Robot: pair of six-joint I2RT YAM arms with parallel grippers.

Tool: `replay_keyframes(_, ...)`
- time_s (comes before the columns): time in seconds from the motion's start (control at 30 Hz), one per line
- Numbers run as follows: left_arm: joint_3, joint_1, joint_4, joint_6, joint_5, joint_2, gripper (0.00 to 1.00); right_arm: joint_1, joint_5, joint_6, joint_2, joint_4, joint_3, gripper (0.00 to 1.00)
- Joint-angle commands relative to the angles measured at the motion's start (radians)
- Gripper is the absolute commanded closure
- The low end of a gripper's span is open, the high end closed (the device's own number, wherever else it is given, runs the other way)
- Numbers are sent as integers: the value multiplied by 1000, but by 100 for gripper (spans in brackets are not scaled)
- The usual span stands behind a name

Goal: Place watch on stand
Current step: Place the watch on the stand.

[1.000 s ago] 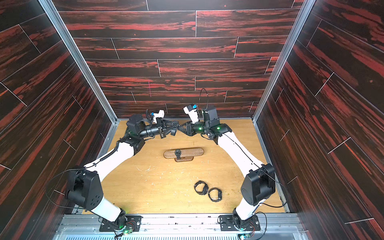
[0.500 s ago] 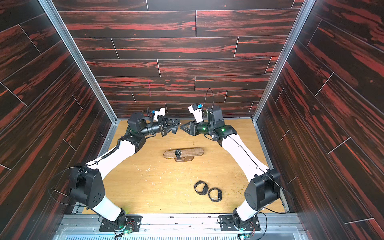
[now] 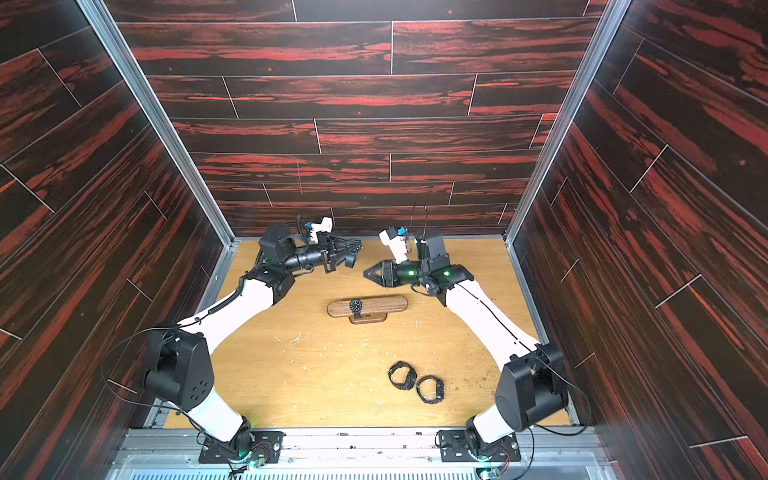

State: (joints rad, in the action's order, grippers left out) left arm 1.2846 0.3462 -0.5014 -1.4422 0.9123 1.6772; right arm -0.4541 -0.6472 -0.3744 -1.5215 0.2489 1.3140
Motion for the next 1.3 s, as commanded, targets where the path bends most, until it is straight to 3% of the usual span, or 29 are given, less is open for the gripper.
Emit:
replay_keyframes(0.0,33,-9,-2,57,11,-4,100,2,-27,-17,44,-17,-40,64)
replay_keyframes(0.27,30,-19,152,211,3,-12,100,2,-111,-104,77,-52,-107,64)
replay_keyframes(0.57,28,-22,310,358,-21,-11,100,2,-217,-262,74,-129,-77,62)
replay_keyframes(0.8,12,-22,304,373,-21,-13,100,10,-259,-355,23,-244,-71,61)
replay_keyframes(0.97,-34,-35,301,374,-20,-29,100,32,-258,-350,-5,-218,-61,61)
replay_keyframes(1.27,-136,-49,68,207,-27,-61,100,38,-277,-448,-81,-338,-51,63)
